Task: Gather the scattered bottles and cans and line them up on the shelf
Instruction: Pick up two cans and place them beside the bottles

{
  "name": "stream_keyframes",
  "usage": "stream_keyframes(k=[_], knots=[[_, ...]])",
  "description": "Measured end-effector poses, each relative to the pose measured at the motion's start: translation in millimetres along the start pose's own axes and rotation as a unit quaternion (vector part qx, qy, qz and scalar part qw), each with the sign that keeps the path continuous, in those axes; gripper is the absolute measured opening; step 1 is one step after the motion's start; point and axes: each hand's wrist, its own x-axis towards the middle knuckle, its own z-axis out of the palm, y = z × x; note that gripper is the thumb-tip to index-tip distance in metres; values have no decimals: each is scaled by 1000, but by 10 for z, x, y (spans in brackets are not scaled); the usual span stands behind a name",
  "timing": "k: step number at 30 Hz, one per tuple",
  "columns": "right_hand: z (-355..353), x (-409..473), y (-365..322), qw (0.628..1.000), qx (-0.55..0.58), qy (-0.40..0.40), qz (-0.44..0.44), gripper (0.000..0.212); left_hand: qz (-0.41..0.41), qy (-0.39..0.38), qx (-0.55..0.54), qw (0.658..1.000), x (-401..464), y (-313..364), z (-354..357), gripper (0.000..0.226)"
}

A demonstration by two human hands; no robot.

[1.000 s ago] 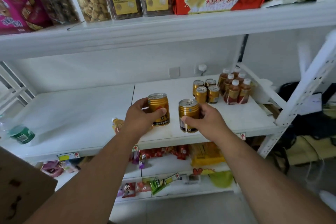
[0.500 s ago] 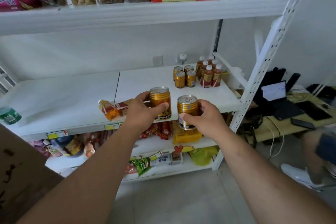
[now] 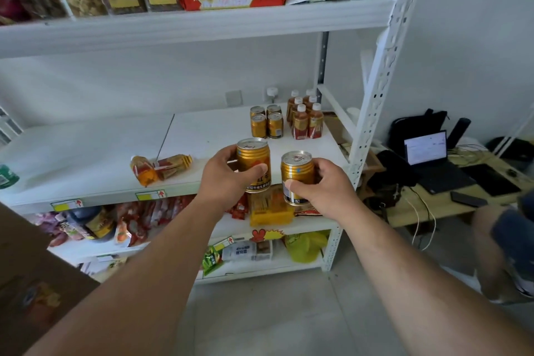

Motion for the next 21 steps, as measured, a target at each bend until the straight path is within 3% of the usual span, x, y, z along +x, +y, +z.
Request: stream_keyframes(k=[9, 21], knots=[[-223, 331, 130, 1000, 4, -11, 3, 61, -7, 11, 18, 1000, 220, 44, 324, 63], [50, 1192, 100, 1000, 1, -6, 14, 64, -4, -2, 5, 1000, 1175, -140, 313, 64]])
